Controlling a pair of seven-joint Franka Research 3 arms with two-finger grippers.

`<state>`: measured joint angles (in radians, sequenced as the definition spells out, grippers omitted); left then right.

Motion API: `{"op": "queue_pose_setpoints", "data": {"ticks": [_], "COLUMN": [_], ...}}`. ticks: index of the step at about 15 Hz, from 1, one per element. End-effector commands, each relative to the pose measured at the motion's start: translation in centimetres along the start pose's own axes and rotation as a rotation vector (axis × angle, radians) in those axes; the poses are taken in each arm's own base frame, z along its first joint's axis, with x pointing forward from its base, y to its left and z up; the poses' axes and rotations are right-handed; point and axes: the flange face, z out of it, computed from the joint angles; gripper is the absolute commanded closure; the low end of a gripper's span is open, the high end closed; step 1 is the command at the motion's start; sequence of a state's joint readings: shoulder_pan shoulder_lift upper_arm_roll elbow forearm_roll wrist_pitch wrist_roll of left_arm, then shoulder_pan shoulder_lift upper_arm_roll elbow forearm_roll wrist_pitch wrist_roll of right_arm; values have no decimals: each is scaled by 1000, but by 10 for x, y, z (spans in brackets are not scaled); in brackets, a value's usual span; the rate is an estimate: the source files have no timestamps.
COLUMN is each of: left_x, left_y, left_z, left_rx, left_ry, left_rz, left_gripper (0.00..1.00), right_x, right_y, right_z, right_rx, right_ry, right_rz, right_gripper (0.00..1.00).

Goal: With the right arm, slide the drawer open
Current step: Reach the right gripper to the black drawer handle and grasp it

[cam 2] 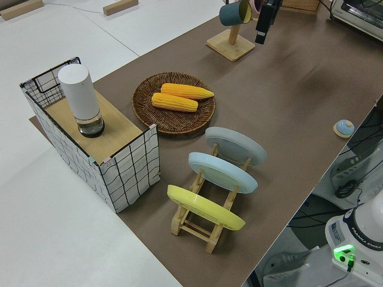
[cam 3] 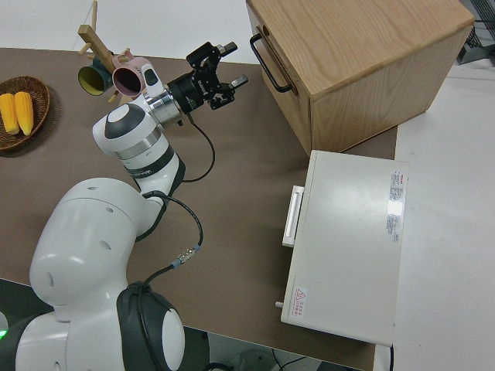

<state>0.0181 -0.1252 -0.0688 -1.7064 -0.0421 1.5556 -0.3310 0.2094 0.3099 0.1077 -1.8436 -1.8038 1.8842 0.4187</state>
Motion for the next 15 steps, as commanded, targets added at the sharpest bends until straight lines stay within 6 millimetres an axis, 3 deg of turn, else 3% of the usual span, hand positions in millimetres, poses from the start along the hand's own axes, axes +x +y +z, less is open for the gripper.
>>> {"op": "queue_pose_setpoints", "data": {"ticks": [1,9,14,15], "left_x": [-4,-4,-4,-4], "left_y": [-3,-3,-3,-3], "left_z": [-4,-5,-5,-4], "left_rx": [1,0,0,1], "left_ry": [-5,-3,-3,-5], "left_rz": [6,6,6,6], "left_gripper": [7,7,7,7], "right_x": [10,7,11,12], "right_y": [-10,-22,-13,-13], "right_z": [10,33,47,46], "right_rx": [-14,-18,-43,-43], "right_ry": [20,24,31,33], "right_rz": [29,103,118,119], "right_gripper": [23,44,84,132]}}
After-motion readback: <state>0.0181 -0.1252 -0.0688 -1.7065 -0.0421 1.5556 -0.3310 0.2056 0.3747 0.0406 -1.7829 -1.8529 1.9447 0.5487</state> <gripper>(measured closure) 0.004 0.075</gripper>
